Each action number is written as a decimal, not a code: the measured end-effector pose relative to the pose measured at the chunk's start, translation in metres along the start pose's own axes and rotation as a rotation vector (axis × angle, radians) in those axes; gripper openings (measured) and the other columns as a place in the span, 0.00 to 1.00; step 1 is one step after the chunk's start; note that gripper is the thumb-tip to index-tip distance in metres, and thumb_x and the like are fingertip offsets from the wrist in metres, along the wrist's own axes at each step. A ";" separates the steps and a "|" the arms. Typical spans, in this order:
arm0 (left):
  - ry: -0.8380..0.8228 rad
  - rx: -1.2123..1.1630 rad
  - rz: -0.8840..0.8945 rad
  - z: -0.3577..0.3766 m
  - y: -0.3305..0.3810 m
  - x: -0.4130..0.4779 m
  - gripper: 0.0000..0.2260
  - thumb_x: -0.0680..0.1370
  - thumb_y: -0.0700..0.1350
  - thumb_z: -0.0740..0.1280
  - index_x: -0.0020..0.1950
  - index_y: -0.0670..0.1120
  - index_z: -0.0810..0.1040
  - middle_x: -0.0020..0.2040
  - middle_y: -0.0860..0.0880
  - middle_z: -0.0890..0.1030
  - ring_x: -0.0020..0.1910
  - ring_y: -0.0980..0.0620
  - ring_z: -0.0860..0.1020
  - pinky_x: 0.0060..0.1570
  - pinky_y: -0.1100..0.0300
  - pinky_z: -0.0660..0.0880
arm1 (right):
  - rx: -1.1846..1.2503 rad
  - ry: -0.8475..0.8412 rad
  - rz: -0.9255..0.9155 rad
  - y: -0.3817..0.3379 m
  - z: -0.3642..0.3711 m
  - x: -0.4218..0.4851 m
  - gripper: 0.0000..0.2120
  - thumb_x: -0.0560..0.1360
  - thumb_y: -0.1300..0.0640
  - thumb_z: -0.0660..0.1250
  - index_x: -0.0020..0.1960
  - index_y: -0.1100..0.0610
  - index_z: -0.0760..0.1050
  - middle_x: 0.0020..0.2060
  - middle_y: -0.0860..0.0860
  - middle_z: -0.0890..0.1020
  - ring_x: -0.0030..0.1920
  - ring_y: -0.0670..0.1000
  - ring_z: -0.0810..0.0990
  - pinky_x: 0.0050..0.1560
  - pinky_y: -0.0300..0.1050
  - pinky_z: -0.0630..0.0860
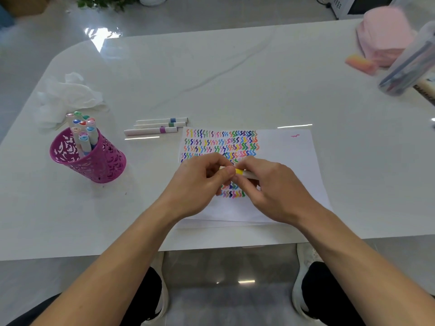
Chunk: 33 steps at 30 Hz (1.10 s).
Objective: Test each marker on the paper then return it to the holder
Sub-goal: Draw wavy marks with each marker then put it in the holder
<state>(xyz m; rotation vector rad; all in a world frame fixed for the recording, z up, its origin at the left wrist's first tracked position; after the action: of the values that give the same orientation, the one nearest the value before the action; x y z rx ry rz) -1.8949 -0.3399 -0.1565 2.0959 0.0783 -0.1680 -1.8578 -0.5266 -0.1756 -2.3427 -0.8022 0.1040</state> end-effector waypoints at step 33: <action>0.172 0.035 -0.095 -0.003 -0.007 0.007 0.04 0.80 0.46 0.70 0.46 0.50 0.84 0.37 0.53 0.85 0.35 0.56 0.83 0.40 0.62 0.81 | 0.085 -0.083 0.241 0.015 0.000 -0.004 0.09 0.84 0.41 0.57 0.58 0.45 0.63 0.31 0.45 0.75 0.31 0.48 0.75 0.35 0.49 0.71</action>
<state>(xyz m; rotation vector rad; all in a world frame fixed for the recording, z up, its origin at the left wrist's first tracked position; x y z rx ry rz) -1.8886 -0.3340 -0.1625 2.1394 0.2805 -0.0465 -1.8532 -0.5378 -0.1851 -2.3573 -0.5398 0.3337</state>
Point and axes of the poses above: each hand's wrist, its own x-axis towards the middle knuckle, its own z-axis out of the palm, y = z × x, the point moved 1 cm from there along x, towards the middle knuckle
